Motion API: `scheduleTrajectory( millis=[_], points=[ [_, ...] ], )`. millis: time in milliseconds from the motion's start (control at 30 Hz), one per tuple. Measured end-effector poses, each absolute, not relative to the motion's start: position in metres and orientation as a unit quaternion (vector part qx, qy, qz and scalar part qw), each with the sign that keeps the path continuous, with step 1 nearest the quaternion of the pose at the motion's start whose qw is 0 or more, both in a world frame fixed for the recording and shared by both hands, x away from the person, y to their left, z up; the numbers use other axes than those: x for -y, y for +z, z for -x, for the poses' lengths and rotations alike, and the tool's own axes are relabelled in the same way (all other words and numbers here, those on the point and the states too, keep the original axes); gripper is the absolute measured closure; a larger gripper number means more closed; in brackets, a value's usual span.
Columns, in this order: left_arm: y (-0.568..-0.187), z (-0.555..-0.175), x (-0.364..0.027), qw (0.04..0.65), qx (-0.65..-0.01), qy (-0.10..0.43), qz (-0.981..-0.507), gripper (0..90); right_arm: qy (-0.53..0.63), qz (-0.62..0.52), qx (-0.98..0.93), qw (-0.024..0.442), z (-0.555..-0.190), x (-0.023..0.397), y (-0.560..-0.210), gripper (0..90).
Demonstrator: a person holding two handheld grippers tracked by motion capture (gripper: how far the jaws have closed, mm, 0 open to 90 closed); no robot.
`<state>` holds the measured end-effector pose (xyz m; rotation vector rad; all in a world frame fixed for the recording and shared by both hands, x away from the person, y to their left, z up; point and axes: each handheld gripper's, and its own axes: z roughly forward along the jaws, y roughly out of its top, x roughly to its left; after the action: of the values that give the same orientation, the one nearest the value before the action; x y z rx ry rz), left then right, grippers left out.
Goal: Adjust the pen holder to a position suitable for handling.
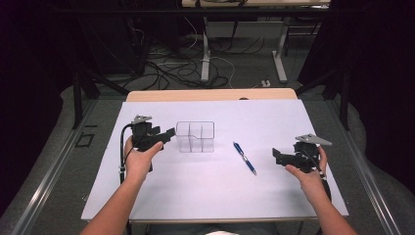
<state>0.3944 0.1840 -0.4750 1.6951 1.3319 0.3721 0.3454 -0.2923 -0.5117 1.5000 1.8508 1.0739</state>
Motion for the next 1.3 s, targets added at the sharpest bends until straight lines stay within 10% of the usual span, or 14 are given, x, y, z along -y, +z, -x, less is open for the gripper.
scheduleTrajectory(
  millis=[1300],
  points=[
    [-0.481, -0.341, -0.206, 0.471, -0.47, 0.186, -0.723, 0.3, 0.304, -0.508, -0.79, 0.163, -0.377, 0.231, -0.479, 29.7]
  ],
)
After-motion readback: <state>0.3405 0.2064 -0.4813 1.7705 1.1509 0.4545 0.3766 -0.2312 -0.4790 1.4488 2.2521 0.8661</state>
